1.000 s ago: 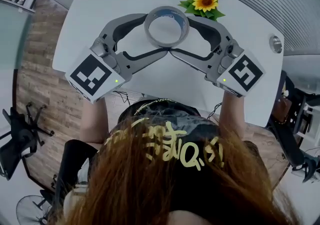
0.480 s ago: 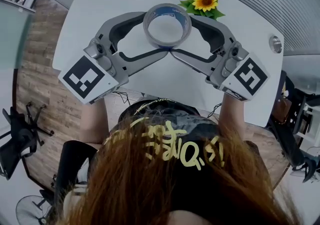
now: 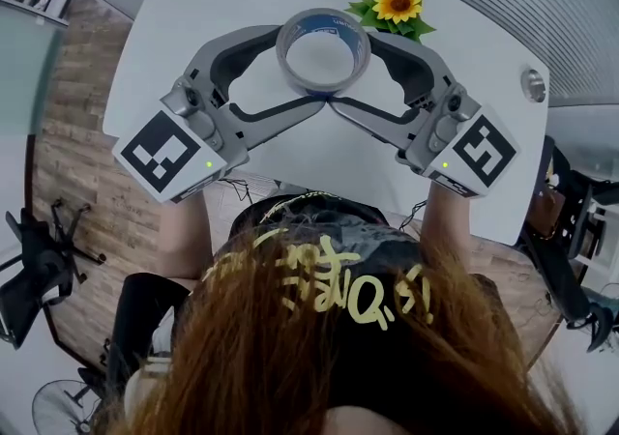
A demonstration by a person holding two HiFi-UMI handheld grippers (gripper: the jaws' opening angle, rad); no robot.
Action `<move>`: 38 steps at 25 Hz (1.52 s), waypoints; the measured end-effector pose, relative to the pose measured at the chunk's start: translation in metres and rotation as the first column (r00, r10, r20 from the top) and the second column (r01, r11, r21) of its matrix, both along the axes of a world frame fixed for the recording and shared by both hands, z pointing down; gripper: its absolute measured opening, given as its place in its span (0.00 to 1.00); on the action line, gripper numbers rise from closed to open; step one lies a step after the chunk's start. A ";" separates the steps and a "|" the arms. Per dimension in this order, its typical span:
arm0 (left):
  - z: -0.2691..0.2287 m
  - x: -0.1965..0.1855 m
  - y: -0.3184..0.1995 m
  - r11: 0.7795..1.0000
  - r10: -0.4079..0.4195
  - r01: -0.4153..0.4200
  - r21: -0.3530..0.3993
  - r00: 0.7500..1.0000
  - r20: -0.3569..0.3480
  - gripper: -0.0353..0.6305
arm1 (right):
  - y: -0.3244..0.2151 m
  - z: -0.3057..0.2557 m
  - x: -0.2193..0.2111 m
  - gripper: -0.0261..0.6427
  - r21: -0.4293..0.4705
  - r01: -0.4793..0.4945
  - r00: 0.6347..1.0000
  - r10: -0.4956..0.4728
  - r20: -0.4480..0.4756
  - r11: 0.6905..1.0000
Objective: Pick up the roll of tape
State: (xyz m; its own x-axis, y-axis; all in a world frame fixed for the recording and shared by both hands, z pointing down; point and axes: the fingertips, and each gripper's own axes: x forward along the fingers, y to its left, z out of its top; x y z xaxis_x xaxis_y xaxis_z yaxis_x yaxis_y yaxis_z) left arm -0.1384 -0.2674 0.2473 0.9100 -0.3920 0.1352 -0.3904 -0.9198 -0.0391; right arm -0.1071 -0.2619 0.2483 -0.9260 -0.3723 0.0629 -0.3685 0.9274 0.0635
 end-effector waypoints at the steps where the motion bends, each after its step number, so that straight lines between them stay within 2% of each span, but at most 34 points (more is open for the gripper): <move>1: -0.001 0.000 -0.001 1.000 0.000 0.000 0.003 1.000 -0.006 0.56 | 0.000 0.000 0.000 0.51 0.000 0.000 1.000 0.000 0.003 1.000; 12: -0.002 0.000 -0.001 1.000 -0.006 0.007 0.017 1.000 -0.020 0.56 | 0.000 0.000 0.000 0.51 0.000 0.002 1.000 -0.002 0.007 1.000; 16: 0.003 -0.001 0.001 1.000 -0.012 0.012 -0.004 1.000 0.016 0.56 | 0.000 0.002 0.000 0.51 -0.001 0.001 1.000 -0.001 0.001 1.000; 24: 0.001 -0.001 0.002 1.000 -0.012 0.012 -0.012 1.000 0.011 0.56 | 0.000 -0.002 0.001 0.51 0.000 -0.001 1.000 0.001 0.016 1.000; 28: -0.006 0.002 0.000 1.000 -0.013 0.013 0.015 1.000 -0.025 0.56 | 0.000 -0.004 0.003 0.51 0.009 -0.002 0.999 0.002 0.036 1.000; 38: -0.004 0.006 -0.001 1.000 -0.011 0.011 0.018 1.000 -0.020 0.56 | -0.001 -0.002 0.007 0.51 0.000 -0.007 0.999 0.007 0.038 1.000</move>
